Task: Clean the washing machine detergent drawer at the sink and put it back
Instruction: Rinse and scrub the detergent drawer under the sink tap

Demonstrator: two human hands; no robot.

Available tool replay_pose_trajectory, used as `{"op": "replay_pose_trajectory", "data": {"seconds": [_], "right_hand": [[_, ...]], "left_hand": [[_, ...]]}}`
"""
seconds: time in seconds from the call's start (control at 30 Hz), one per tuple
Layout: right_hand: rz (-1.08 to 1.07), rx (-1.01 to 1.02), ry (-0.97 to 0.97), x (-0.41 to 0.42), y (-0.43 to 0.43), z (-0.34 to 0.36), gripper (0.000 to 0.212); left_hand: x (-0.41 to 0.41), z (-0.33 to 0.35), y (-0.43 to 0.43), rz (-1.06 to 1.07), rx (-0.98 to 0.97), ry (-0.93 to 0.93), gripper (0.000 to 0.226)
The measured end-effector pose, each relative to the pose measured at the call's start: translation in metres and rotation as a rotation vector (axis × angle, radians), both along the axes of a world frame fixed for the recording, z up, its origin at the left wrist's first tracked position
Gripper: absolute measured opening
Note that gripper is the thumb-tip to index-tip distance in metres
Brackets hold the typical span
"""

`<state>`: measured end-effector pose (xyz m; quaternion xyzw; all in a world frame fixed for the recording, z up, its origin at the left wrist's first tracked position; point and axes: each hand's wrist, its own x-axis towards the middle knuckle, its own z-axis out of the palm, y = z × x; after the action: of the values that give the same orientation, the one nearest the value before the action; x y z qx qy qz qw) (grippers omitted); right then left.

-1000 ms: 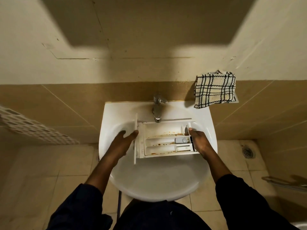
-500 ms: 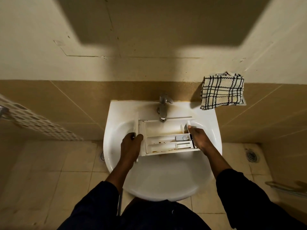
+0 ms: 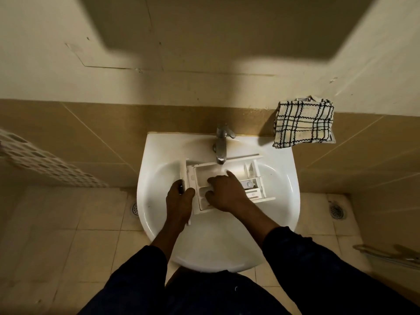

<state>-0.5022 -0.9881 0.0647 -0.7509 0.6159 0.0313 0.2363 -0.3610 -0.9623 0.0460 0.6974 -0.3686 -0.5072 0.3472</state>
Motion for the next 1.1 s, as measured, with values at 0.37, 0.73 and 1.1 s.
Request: {"op": "replay_pose_trajectory", "data": {"seconds": [0.37,0.73,1.1], "right_hand": [[0.060,-0.031,0.084,-0.045,-0.012,0.010,0.033],[-0.005,0.171,0.020,0.016,-0.018,0.017,0.040],[-0.415,0.050,0.083,-0.023,-0.041,0.030,0.031]], "left_hand": [[0.003,-0.004,0.000,0.052,-0.027,0.085,0.047],[-0.007,-0.001,-0.005,0.089,0.040,0.164,0.027],[0.006,-0.001,-0.002,0.037,0.086,0.143,0.032]]}}
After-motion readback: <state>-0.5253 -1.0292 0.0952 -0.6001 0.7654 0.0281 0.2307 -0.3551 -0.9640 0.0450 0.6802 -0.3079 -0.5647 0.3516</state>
